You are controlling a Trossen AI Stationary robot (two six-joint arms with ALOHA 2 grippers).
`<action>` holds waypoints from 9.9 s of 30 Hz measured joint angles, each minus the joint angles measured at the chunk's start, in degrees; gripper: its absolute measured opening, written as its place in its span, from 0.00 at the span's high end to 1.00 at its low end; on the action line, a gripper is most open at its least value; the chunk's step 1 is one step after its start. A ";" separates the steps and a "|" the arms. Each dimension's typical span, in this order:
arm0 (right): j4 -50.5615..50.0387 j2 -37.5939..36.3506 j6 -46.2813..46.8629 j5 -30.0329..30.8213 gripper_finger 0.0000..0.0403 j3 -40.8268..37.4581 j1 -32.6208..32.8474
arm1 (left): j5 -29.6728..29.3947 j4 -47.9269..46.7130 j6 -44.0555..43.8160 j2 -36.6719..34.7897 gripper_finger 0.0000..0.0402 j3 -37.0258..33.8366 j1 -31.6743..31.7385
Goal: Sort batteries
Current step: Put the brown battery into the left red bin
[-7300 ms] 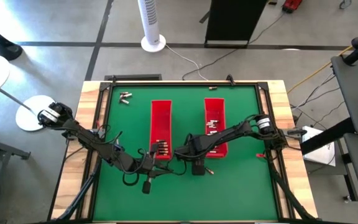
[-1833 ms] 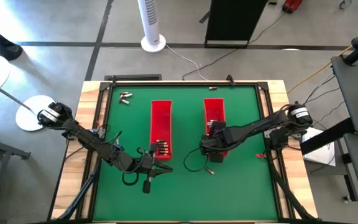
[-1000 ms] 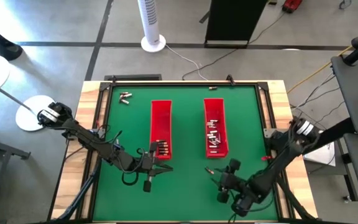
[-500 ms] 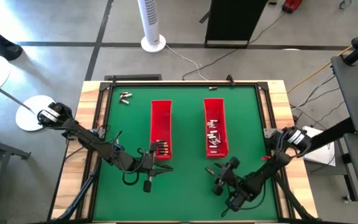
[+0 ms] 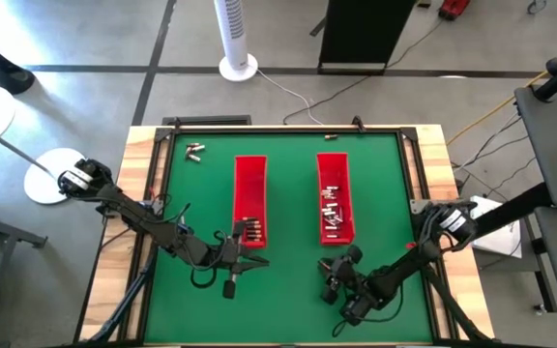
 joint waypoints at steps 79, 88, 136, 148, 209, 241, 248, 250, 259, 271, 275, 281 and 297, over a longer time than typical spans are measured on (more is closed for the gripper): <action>3.61 0.41 -67.45 -20.67 0.60 38.16 -5.61 | -0.48 -10.65 -17.78 -0.60 0.77 0.02 -5.95; -1.93 -0.63 -60.84 -13.99 0.66 38.05 -0.04 | -4.40 -19.31 -29.79 10.42 0.58 -0.02 -4.45; -9.23 0.19 -44.46 -14.11 0.70 25.43 0.76 | -21.10 -60.18 -56.75 15.50 0.61 9.90 -8.68; -9.13 0.19 -43.87 -14.06 0.66 24.50 0.79 | -18.33 -49.26 -40.97 15.61 0.61 10.01 4.69; -9.10 0.17 -42.50 -14.12 0.75 22.07 0.35 | -10.25 -29.60 -36.78 29.30 0.84 10.89 -0.92; -9.58 0.17 -42.50 -14.14 0.68 22.05 0.39 | -18.73 -23.38 -34.09 40.34 0.72 19.63 -1.15; -9.58 0.17 -42.50 -14.13 0.72 22.05 0.39 | -19.17 -24.00 -32.98 40.28 0.72 21.11 -1.16; -9.58 0.17 -42.50 -14.14 0.72 22.05 0.39 | -19.05 -23.93 -33.38 40.28 0.72 21.10 -1.14; -9.30 0.17 -42.50 -14.22 0.75 22.05 0.50 | -17.16 -23.87 -43.96 40.89 0.76 19.88 -0.82; -10.32 -6.18 -42.08 -16.17 0.80 22.03 2.58 | -13.63 -28.67 -41.42 37.88 0.93 19.77 -0.96; -10.35 -8.08 -42.08 -15.56 0.81 22.03 3.84 | -11.51 -31.16 -36.72 33.21 0.93 19.26 -1.04; -10.57 -8.42 -42.08 -15.59 0.84 22.03 4.66 | -11.25 -39.84 -33.45 20.93 0.93 19.48 -1.22; -12.10 -8.16 -42.07 -15.64 0.81 21.28 4.66 | -1.53 -68.53 -20.17 -2.50 0.93 19.52 16.68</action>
